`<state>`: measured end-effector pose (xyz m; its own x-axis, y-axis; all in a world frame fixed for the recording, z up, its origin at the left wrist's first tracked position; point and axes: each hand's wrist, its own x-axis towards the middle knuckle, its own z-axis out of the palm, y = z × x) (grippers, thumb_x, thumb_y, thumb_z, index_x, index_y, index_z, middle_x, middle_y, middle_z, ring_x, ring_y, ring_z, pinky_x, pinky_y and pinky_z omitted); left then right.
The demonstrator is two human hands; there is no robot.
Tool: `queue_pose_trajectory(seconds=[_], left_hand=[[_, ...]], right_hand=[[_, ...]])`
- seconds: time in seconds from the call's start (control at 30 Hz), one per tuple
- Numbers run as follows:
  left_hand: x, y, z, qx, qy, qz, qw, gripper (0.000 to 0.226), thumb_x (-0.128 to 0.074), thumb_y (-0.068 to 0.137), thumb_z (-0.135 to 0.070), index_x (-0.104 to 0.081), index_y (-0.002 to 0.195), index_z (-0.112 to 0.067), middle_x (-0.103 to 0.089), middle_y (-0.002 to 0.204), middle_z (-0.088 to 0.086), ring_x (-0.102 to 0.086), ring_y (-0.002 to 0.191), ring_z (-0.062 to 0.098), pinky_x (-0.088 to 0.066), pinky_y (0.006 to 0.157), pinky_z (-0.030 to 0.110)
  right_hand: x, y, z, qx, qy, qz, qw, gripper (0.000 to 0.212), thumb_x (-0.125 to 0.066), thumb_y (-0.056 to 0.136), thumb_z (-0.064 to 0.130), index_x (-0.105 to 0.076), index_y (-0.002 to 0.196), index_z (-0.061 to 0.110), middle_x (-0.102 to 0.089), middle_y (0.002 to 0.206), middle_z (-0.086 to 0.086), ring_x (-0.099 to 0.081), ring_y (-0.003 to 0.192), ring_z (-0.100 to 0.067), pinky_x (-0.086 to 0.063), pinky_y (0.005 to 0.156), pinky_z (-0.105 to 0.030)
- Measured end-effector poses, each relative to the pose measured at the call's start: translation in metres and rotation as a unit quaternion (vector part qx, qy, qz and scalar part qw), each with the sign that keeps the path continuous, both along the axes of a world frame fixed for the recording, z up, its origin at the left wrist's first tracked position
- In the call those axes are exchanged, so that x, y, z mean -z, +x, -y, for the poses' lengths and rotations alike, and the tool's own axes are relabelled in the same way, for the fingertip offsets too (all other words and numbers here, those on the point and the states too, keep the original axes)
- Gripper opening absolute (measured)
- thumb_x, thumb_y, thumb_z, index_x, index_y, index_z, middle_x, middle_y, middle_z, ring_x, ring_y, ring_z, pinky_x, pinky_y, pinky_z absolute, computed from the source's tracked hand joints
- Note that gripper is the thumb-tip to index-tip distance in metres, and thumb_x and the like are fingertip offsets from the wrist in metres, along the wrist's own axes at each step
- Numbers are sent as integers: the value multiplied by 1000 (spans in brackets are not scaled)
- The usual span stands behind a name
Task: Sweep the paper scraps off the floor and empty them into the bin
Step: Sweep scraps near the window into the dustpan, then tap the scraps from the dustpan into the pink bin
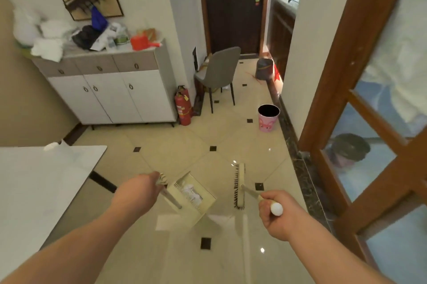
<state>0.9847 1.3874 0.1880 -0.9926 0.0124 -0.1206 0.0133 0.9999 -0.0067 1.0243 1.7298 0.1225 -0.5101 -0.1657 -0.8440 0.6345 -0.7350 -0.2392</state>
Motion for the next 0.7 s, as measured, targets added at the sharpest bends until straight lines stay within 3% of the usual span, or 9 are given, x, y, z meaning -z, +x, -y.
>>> queue_pose_trajectory(seconds=[0.13, 0.2, 0.4, 0.53, 0.7], left_hand=[[-31, -80, -46, 23, 2, -26, 999, 26, -52, 101, -44, -56, 121, -28, -67, 97, -6, -61, 76, 10, -51, 57, 23], [-43, -129, -65, 46, -9, -52, 998, 29, -50, 100, -47, -56, 120, -27, -66, 96, -6, -64, 81, 15, -56, 64, 30], [-44, -284, -109, 112, -19, -90, 989, 26, -51, 98, -51, -55, 111, -29, -69, 101, -3, -67, 95, 22, -48, 67, 33], [-42, -401, -146, 175, -30, -99, 979, 23, -52, 97, -51, -55, 107, -31, -64, 89, -8, -65, 82, 18, -53, 62, 32], [-54, -520, -200, 241, -13, -111, 964, 17, -55, 99, -46, -57, 107, -31, -58, 81, -10, -58, 73, 11, -46, 56, 26]], right_hand=[[-21, -73, -32, 5, 14, -21, 1000, 10, -64, 89, 10, -55, 91, 8, -45, 57, 0, -47, 34, -9, -46, 34, -17], [-28, -117, -45, 13, 17, -35, 999, 9, -64, 89, 10, -55, 90, 9, -46, 55, -1, -47, 34, -9, -44, 32, -17], [-34, -252, -81, 31, 15, -54, 998, 10, -66, 88, 9, -57, 91, 6, -50, 55, -2, -51, 34, -11, -45, 32, -19], [-40, -341, -107, 69, 41, -40, 996, 14, -70, 83, 6, -59, 90, 4, -53, 59, -3, -55, 37, -13, -51, 38, -21], [-58, -423, -149, 93, 60, -42, 993, 9, -67, 84, 6, -58, 83, 5, -51, 59, -2, -54, 36, -13, -50, 37, -20]])
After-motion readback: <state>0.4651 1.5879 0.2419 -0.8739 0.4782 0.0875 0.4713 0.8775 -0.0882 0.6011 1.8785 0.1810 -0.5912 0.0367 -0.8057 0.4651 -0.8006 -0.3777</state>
